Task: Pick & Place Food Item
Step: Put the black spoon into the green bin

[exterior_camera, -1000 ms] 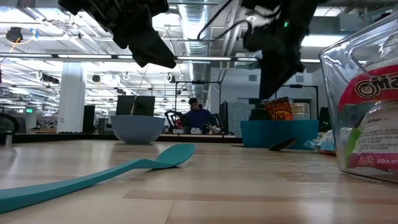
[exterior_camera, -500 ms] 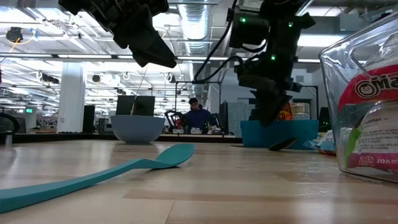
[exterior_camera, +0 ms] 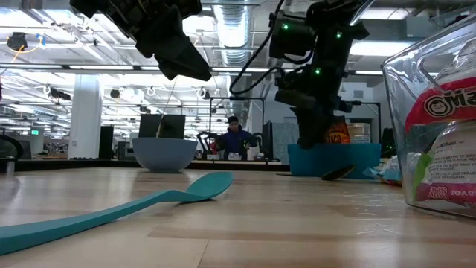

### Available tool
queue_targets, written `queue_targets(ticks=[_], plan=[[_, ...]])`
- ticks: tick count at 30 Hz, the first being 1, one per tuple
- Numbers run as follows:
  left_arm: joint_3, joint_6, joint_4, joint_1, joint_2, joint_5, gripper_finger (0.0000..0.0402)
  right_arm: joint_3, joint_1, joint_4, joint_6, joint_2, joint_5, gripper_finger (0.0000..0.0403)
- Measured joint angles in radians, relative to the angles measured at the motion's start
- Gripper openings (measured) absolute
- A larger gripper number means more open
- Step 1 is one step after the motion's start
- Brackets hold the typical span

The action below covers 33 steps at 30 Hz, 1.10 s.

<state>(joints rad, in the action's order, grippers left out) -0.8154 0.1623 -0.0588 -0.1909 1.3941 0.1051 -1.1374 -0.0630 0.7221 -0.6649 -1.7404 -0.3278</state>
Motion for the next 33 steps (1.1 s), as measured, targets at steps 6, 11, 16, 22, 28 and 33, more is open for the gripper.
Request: queue_targets(ticks=[6, 11, 16, 22, 28, 33], plan=[[0.0, 0.0, 0.0, 0.0, 0.0, 0.0, 0.0111, 0.001, 0.002, 0.006, 0.029, -0.016, 0.038, 0.0066], [0.0, 0.0, -0.001, 0.0, 0.0, 0.0, 0.0111, 0.014, -0.007, -0.003, 0.029, -0.031, 0.069, 0.0066], [0.0, 0.0, -0.001, 0.0, 0.0, 0.0, 0.0111, 0.084, -0.026, -0.064, 0.022, -0.028, 0.073, 0.0066], [0.0, 0.0, -0.001, 0.0, 0.0, 0.0, 0.0111, 0.137, -0.034, -0.155, 0.021, -0.029, 0.07, 0.0066], [0.0, 0.0, -0.001, 0.0, 0.0, 0.0, 0.0111, 0.137, -0.035, -0.162, 0.034, -0.029, 0.071, 0.0066], [0.0, 0.0, -0.001, 0.0, 0.0, 0.0, 0.0111, 0.137, -0.052, -0.162, 0.037, -0.028, 0.069, 0.0066]])
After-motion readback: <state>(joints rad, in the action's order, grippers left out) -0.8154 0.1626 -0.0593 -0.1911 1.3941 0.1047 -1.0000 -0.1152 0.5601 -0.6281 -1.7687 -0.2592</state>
